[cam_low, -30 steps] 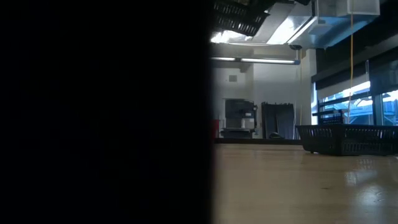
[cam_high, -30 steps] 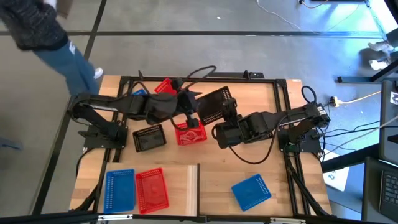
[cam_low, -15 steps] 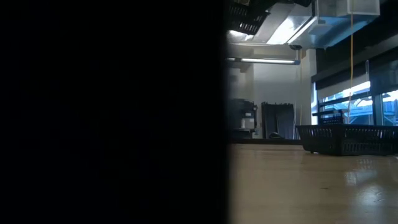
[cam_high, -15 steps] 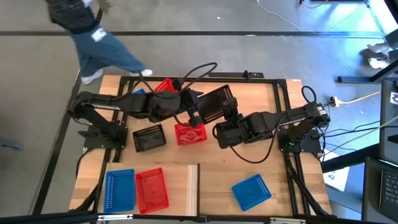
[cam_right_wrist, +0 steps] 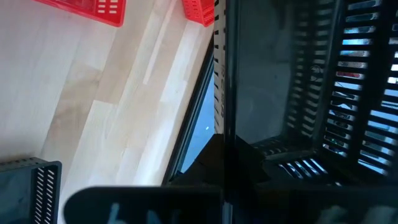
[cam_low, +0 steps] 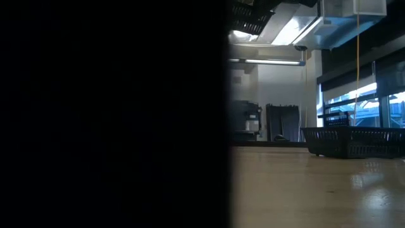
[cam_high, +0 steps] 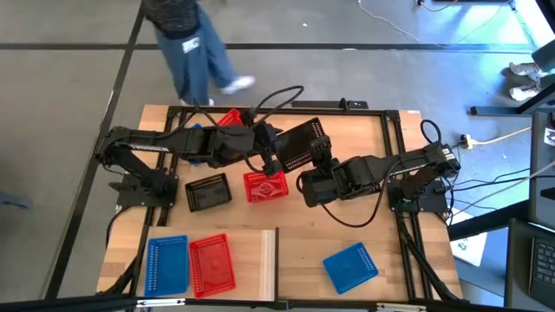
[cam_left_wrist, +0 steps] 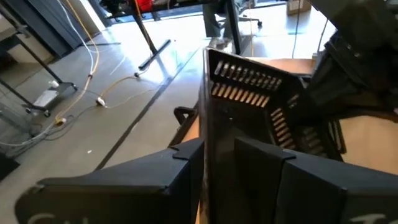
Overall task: Stack baskets on shelf by color
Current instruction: Put the center black bin on the shelf
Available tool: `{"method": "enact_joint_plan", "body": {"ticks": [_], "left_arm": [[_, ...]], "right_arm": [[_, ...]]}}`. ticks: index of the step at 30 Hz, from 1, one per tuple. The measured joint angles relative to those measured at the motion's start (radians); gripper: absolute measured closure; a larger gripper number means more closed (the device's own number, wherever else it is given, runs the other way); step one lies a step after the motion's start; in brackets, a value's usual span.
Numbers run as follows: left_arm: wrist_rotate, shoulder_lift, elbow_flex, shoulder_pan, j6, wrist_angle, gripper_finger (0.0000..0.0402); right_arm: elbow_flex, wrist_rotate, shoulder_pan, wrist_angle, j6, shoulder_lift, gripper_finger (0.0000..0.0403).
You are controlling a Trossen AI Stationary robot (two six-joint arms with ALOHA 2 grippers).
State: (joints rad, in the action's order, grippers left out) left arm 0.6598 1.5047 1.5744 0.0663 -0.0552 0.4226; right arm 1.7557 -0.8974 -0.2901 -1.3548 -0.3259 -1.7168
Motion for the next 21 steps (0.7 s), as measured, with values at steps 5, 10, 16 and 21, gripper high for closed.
{"method": "enact_joint_plan", "body": {"ticks": [5, 10, 16, 21], "left_arm": [[0.003, 0.019, 0.0, -0.003, -0.023, 0.016, 0.032], [0.025, 0.028, 0.0, -0.001, -0.069, 0.013, 0.032], [0.078, 0.027, 0.0, 0.008, -0.109, 0.01, 0.032], [0.061, 0.027, 0.0, 0.001, -0.107, 0.014, 0.032]], "right_arm": [[0.0, 0.0, 0.0, 0.0, 0.002, 0.0, 0.0403], [0.0, 0.0, 0.0, 0.0, 0.003, 0.0, 0.0403], [0.0, 0.0, 0.0, 0.0, 0.003, 0.0, 0.0403], [0.0, 0.0, 0.0, 0.0, 0.003, 0.0, 0.0403]]}}
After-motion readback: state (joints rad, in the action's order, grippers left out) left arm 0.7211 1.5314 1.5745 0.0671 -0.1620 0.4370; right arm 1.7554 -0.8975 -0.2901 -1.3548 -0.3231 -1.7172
